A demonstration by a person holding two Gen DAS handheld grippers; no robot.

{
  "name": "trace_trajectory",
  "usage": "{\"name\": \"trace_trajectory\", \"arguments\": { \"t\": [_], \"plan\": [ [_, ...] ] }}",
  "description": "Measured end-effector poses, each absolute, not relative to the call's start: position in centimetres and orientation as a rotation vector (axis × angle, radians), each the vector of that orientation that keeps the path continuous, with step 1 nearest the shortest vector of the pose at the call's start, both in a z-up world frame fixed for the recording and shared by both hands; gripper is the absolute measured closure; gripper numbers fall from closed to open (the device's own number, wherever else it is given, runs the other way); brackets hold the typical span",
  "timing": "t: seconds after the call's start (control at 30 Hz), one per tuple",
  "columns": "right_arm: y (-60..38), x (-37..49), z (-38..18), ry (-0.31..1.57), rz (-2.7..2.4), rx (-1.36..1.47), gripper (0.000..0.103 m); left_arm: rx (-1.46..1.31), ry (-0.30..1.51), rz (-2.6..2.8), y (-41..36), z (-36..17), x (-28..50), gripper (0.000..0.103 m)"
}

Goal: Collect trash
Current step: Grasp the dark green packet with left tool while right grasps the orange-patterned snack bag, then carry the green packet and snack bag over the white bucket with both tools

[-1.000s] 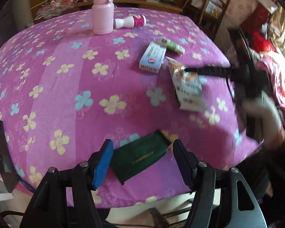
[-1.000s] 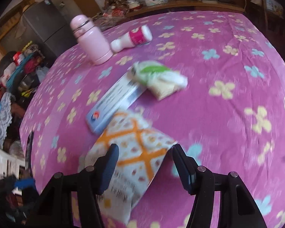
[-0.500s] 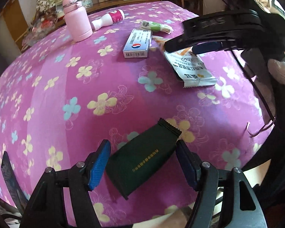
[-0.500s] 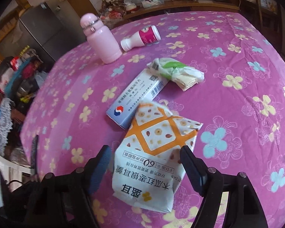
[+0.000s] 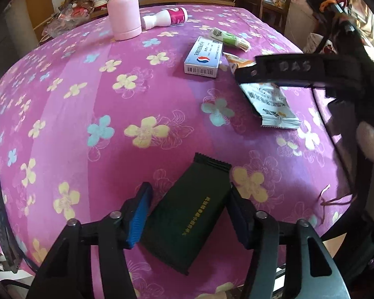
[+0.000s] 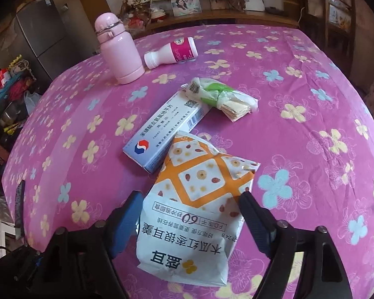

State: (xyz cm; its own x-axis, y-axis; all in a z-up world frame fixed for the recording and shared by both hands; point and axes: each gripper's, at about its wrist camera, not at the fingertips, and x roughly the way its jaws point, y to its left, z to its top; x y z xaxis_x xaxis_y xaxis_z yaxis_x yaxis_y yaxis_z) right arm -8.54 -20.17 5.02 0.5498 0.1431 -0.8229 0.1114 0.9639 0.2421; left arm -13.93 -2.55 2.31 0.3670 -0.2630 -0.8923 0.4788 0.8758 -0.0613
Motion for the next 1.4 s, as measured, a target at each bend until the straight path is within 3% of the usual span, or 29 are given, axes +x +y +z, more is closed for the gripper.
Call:
{"name": "trace_trajectory", "arguments": {
  "t": [0.33,0.4,0.53,0.6,1.03,1.4],
  "plan": [
    [-21.0,-8.7,3.8,1.013,-0.026,0.224,0.009,0.187,1.093,-0.483,-3.0,2.4,-13.9,0.058],
    [-20.7,-8.8,3.6,1.008,-0.019,0.198,0.01,0.165,1.1,-0.483,-3.1,2.3,-13.7,0.064],
    [-21.2,-10.0,3.8,0.979,0.033,0.176,0.022,0.122,1.11,-0.487,-3.1,2.5,-13.7,0.068],
    [-21.7,-10.6,4.1,0.978,0.069,0.182,0.037,0.109,1.104,-0.488,-3.3,2.7,-13.9,0.071],
    [-27.7,-16.9,8.4,0.859,0.078,0.214,0.038,0.104,1.05,-0.547,-8.5,5.3,-14.8,0.073],
    [-36.5,-22.0,9.2,0.803,-0.038,0.286,0.037,0.196,0.993,-0.623,-17.6,7.6,-16.3,0.073]
  ]
}}
